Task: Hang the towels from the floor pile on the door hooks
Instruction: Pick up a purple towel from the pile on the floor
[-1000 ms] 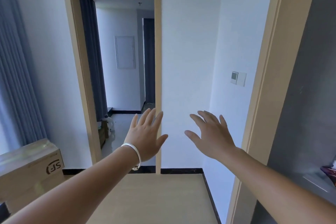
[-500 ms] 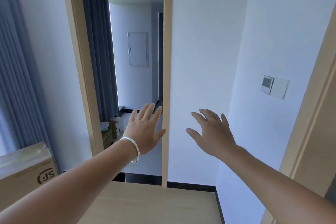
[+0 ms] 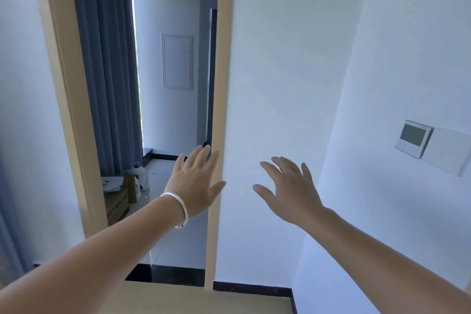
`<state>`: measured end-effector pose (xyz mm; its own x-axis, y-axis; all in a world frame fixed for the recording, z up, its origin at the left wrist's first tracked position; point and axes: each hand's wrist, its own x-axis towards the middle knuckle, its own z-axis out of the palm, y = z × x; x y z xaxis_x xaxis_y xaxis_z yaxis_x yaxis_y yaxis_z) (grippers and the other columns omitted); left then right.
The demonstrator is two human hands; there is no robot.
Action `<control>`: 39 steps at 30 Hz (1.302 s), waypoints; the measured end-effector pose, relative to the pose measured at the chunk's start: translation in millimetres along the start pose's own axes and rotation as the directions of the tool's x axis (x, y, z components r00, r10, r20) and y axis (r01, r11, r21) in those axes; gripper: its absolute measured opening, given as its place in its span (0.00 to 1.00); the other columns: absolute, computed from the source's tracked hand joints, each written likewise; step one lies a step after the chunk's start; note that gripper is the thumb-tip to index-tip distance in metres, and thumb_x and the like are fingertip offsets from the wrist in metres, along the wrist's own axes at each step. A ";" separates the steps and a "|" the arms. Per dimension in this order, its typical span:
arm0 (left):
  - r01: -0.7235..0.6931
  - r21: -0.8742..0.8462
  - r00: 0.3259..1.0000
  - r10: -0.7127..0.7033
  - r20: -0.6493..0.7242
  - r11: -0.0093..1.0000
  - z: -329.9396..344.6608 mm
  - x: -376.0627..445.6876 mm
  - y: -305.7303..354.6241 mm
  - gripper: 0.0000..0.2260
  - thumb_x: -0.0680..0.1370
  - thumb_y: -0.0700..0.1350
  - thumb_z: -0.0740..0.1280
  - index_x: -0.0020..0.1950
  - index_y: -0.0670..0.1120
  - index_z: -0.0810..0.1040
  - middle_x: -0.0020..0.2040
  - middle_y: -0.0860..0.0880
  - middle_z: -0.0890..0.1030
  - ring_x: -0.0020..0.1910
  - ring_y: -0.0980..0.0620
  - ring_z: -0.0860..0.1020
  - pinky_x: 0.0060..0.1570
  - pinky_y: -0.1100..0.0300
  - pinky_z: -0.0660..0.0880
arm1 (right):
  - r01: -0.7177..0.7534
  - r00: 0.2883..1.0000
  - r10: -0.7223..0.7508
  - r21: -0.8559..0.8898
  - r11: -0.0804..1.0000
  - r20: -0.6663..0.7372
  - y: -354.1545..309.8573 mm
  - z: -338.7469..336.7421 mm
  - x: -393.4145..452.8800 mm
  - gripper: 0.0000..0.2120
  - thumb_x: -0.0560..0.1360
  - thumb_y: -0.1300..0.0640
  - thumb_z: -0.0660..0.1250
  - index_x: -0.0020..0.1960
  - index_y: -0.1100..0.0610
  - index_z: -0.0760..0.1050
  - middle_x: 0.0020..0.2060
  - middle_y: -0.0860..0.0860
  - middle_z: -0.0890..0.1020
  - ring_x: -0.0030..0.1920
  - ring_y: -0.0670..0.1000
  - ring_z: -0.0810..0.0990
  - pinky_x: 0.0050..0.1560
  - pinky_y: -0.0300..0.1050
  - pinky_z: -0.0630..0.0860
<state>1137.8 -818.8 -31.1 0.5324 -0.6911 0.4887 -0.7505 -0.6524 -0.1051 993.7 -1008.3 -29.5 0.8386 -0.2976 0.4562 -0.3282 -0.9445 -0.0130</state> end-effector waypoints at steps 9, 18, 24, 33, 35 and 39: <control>0.040 -0.053 0.999 -0.041 -0.020 0.998 81.4 133.8 -78.0 0.32 0.80 0.62 0.49 0.78 0.49 0.43 0.79 0.48 0.47 0.77 0.49 0.44 0.74 0.46 0.45 | 0.049 0.999 -0.048 -0.038 0.998 0.019 3.1 69.4 160.5 0.29 0.78 0.34 0.49 0.75 0.45 0.57 0.76 0.49 0.58 0.76 0.49 0.52 0.75 0.59 0.46; 0.225 0.025 0.974 -0.225 0.003 0.974 132.1 151.5 -205.8 0.32 0.80 0.62 0.50 0.78 0.50 0.44 0.79 0.48 0.49 0.77 0.47 0.46 0.75 0.44 0.48 | 0.215 0.976 -0.217 0.068 0.974 0.026 -72.6 144.5 290.4 0.29 0.78 0.36 0.52 0.74 0.47 0.59 0.74 0.48 0.60 0.75 0.50 0.55 0.74 0.60 0.48; 0.455 0.121 0.888 -0.460 0.021 0.882 154.4 114.2 -307.1 0.31 0.80 0.62 0.51 0.78 0.51 0.45 0.79 0.49 0.49 0.77 0.47 0.45 0.74 0.45 0.45 | 0.424 0.899 -0.436 0.188 0.886 0.027 -178.5 213.4 358.0 0.28 0.77 0.36 0.54 0.74 0.47 0.60 0.74 0.50 0.62 0.74 0.50 0.57 0.74 0.60 0.49; 0.783 0.282 0.570 -0.821 0.035 0.555 174.3 22.4 -437.9 0.32 0.80 0.61 0.52 0.78 0.51 0.44 0.79 0.49 0.47 0.77 0.48 0.43 0.75 0.44 0.45 | 0.727 0.608 -0.794 0.394 0.562 0.010 -367.8 319.3 429.0 0.29 0.78 0.36 0.54 0.75 0.49 0.60 0.75 0.51 0.62 0.75 0.51 0.55 0.73 0.62 0.50; 0.843 0.315 0.448 -0.893 0.039 0.436 174.9 -5.9 -455.6 0.32 0.79 0.61 0.53 0.78 0.50 0.45 0.79 0.48 0.48 0.77 0.47 0.44 0.75 0.44 0.46 | 0.768 0.511 -0.859 0.435 0.470 0.027 -407.1 341.4 433.0 0.30 0.78 0.36 0.53 0.75 0.49 0.60 0.74 0.52 0.62 0.75 0.52 0.56 0.73 0.62 0.50; 0.887 0.411 0.217 -0.976 0.033 0.211 172.5 -65.3 -468.6 0.32 0.79 0.61 0.54 0.78 0.49 0.46 0.79 0.47 0.48 0.77 0.47 0.45 0.74 0.44 0.46 | 0.811 0.334 -0.943 0.506 0.292 0.009 -473.3 374.9 421.2 0.29 0.77 0.35 0.54 0.74 0.47 0.60 0.74 0.51 0.62 0.74 0.51 0.57 0.73 0.62 0.51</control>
<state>1522.4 -521.5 -163.1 0.8607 0.4762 0.1801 0.4744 -0.8786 0.0555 1665.2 -738.7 -164.7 0.5934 0.7896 0.1563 0.8045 -0.5880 -0.0840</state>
